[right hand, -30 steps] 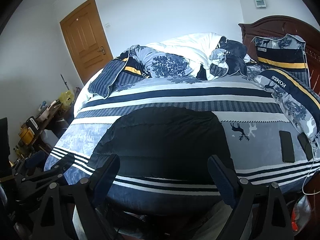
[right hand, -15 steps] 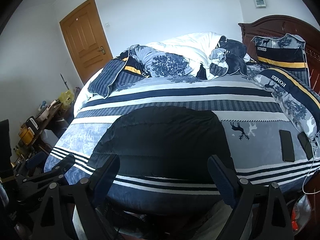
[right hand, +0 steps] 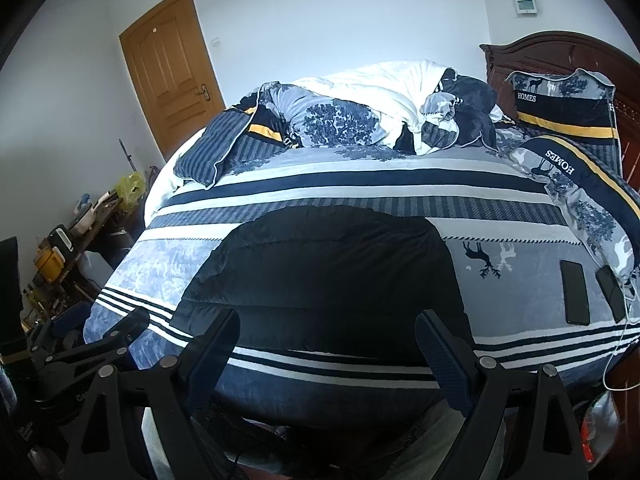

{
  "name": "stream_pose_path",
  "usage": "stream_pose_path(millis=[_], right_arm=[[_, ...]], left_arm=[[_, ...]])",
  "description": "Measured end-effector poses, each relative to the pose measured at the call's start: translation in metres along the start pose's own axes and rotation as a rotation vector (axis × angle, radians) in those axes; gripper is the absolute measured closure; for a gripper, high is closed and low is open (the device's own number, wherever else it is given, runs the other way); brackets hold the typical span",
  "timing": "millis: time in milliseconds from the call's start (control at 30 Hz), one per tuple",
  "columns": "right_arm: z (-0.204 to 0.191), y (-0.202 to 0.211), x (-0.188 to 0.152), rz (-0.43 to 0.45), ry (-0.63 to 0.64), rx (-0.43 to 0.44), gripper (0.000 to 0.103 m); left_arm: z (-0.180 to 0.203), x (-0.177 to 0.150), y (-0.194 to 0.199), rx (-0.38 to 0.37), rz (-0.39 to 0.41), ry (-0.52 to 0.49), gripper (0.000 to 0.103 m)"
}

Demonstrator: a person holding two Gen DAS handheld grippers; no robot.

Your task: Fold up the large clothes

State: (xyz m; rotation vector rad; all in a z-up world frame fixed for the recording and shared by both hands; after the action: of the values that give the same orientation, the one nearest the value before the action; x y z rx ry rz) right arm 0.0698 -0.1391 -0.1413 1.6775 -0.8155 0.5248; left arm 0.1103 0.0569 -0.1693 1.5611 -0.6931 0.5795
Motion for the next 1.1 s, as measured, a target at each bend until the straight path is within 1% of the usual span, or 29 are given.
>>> stream_pose_path(millis=[33, 100, 200, 433, 567, 800, 933, 1100], right_arm=[[0.000, -0.002, 0.000, -0.002, 0.000, -0.001, 0.012], [0.002, -0.008, 0.000, -0.011, 0.000, -0.009, 0.012], [0.005, -0.020, -0.001, -0.033, -0.009, -0.008, 0.012], [0.011, -0.052, 0.000, -0.075, -0.009, -0.014, 0.012], [0.012, -0.064, 0.004, -0.082, -0.016, -0.011, 0.012], [0.008, -0.068, 0.008, -0.077, 0.001, -0.017, 0.012], [0.005, -0.056, 0.011, -0.055, 0.007, -0.015, 0.012], [-0.002, -0.031, 0.016, -0.011, 0.020, -0.011, 0.012]], left_arm=[[0.003, -0.002, -0.004, -0.020, -0.008, 0.003, 0.007], [0.004, -0.005, -0.013, -0.030, -0.034, 0.012, 0.007], [0.004, -0.008, -0.025, -0.003, -0.048, 0.002, 0.007], [0.004, -0.002, -0.043, 0.014, -0.051, 0.004, 0.007], [0.003, 0.006, -0.048, 0.037, -0.037, -0.007, 0.007], [-0.001, 0.011, -0.037, 0.035, -0.012, 0.001, 0.007], [-0.002, 0.012, -0.022, 0.030, 0.011, 0.003, 0.007], [-0.002, 0.018, 0.005, 0.020, 0.064, 0.006, 0.007]])
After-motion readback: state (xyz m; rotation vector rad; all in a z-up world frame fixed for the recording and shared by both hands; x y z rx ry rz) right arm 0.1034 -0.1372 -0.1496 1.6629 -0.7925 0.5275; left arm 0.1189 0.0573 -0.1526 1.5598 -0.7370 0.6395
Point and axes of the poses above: each gripper's, at about its wrist camera, not at the fingertips, and y roughly against the way its jaws point, z to its right, x to its top, the point moved 9 cm from there along -y, roughly the way its jaws point, and after that the axes turned 3 degrees about -y, right-handed, at the moved point
